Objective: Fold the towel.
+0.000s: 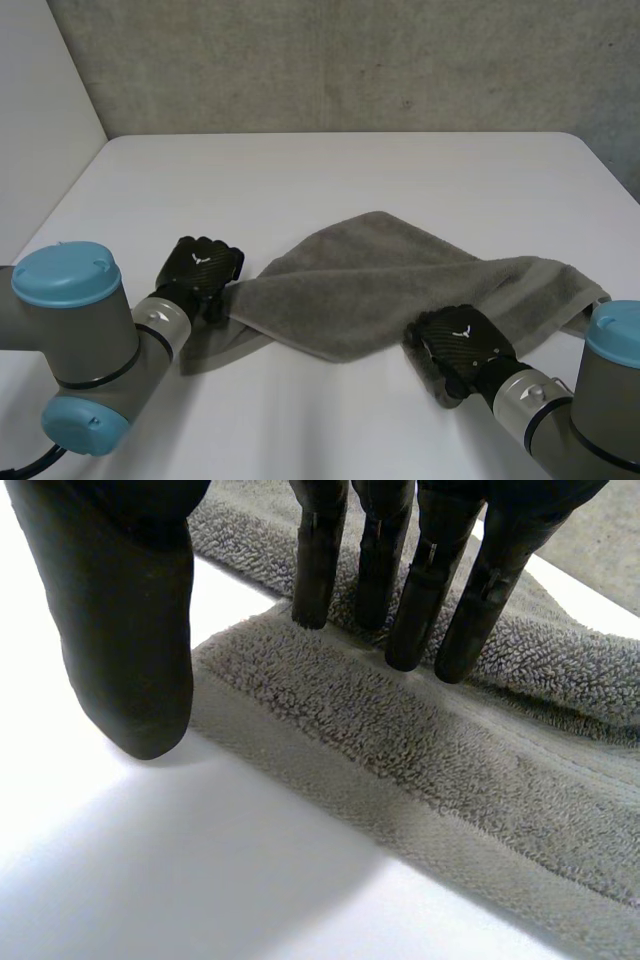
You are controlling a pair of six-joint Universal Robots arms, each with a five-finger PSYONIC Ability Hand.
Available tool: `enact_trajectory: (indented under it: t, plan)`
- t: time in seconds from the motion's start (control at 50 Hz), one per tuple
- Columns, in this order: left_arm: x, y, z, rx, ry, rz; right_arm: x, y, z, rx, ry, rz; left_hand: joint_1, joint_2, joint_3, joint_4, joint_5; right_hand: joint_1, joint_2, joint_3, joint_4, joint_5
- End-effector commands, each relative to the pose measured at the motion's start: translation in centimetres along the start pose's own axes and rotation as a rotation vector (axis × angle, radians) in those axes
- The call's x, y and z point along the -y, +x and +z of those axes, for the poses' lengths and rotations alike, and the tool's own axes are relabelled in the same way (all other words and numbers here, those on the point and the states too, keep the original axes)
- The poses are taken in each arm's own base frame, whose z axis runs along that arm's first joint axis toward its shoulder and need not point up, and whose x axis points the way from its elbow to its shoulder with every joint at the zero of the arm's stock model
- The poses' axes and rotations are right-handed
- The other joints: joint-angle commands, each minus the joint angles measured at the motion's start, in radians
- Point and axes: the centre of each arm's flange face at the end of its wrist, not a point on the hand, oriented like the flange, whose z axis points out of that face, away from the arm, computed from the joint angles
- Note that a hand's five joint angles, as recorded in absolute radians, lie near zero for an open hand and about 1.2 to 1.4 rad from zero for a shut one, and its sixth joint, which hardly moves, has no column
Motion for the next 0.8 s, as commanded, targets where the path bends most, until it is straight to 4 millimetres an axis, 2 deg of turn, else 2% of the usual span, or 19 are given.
enact_trajectory:
  t: [0.02, 0.3, 0.7, 0.76, 0.78, 0.8]
  plan:
    - [0.01, 0.01, 0.0, 0.0, 0.001, -0.001, 0.24, 0.12, 0.23, -0.006, 0.019, -0.006, -0.094, -0.091, -0.094, -0.091, -0.268, 0.071, 0.097, 0.079, 0.079, 0.067]
    - [0.05, 0.16, -0.05, -0.004, 0.002, 0.001, 0.78, 0.41, 0.51, -0.017, 0.043, -0.015, -0.094, -0.091, -0.094, -0.091, -0.268, 0.08, 0.105, 0.088, 0.088, 0.076]
    - [-0.06, 0.21, -0.16, -0.006, -0.002, 0.002, 0.38, 0.12, 0.74, -0.006, 0.031, -0.013, -0.094, -0.091, -0.094, -0.091, -0.268, 0.145, 0.17, 0.153, 0.153, 0.141]
    - [-0.06, 0.21, -0.16, -0.006, -0.002, 0.002, 0.38, 0.12, 0.74, -0.006, 0.031, -0.013, -0.097, -0.093, -0.097, -0.094, -0.27, 0.18, 0.205, 0.188, 0.188, 0.176]
    - [-0.06, 0.21, -0.16, -0.006, -0.002, 0.002, 0.38, 0.12, 0.74, -0.006, 0.031, -0.013, -0.097, -0.093, -0.097, -0.094, -0.27, 0.29, 0.316, 0.298, 0.298, 0.286]
    - [-0.05, 0.27, -0.18, -0.007, -0.002, 0.002, 0.38, 0.12, 0.74, -0.006, 0.031, -0.013, -0.097, -0.093, -0.097, -0.094, -0.27, 0.291, 0.317, 0.3, 0.299, 0.287]
